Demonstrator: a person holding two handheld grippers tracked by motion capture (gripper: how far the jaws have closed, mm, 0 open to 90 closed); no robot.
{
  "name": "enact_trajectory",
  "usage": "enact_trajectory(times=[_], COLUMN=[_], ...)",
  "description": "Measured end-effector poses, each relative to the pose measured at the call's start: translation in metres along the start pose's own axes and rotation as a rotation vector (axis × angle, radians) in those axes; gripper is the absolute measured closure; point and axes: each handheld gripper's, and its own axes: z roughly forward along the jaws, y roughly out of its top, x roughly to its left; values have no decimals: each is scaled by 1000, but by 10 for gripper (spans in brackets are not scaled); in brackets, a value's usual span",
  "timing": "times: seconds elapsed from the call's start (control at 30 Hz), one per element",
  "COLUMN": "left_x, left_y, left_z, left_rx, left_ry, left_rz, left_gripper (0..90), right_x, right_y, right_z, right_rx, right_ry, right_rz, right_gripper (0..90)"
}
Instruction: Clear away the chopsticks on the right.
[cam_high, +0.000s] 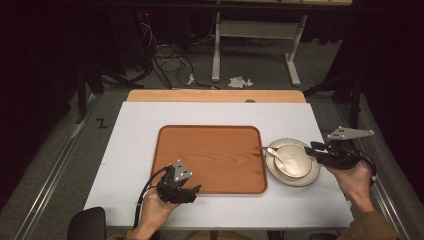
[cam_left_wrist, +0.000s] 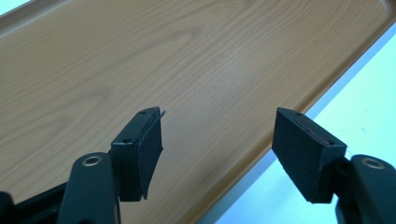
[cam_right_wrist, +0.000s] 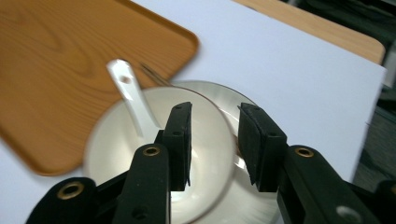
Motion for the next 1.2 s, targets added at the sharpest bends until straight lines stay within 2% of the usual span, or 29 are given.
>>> enact_trajectory(times=[0.13, 0.37, 0.53, 0.67, 0.8, 0.87, 1.07, 1.2], left_x=[2, 6, 5, 4, 3, 2, 2, 2], left_y=[-1, -3, -3, -4, -4, -4, -4, -5], left_z=[0, -5, -3, -3, -3, -4, -5, -4], left_rx=[4, -6, 5, 8, 0, -5, -4, -3], left_ry=[5, 24, 24, 25, 31, 30, 31, 31], left_rz=[-8, -20, -15, -12, -13, -11, -11, -12], left_gripper=[332, 332, 332, 332, 332, 332, 332, 332], right_x=[-11, -33, -45, -51, -54, -55, -61, -61], right_y=[-3, -7, -11, -13, -14, -14, -14, -13], right_z=[11, 33, 50, 59, 65, 67, 68, 68], right_rx=[54, 140, 207, 239, 259, 263, 278, 286], right_ry=[-40, -83, -76, -59, -27, -30, 0, -6], right_rz=[1, 17, 34, 47, 58, 61, 79, 80], right_gripper=[662, 653, 657, 662, 689, 694, 693, 695])
